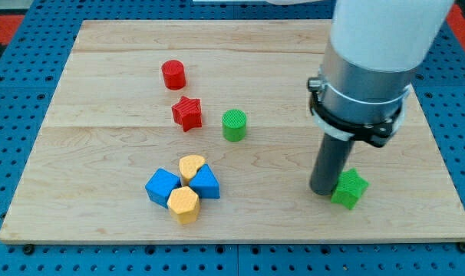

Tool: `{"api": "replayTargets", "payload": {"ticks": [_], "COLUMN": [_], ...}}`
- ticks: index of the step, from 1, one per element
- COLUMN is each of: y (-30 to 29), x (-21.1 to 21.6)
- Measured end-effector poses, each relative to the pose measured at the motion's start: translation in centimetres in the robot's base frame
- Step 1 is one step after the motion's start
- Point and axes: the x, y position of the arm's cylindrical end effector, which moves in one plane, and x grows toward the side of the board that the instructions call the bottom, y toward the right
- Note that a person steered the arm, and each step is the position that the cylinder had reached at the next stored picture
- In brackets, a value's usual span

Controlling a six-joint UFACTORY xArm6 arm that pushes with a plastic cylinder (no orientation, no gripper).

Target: Move green circle left to green star

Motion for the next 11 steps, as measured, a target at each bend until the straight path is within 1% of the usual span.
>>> {"api": "replayTargets", "payload": {"ticks": [1, 2, 3, 4, 5, 6, 7, 8, 9, 10, 11], "y": [1.6, -0.4, -4.3, -10.7, -14.5, -14.1, -13.4, -11.2, -12.4, -8.9, -3.9], "x": [0.2, -4.8, -10.3, -14.8, -12.8, -7.8, -4.8, -3.9, -6.9, -7.2, -3.4]}}
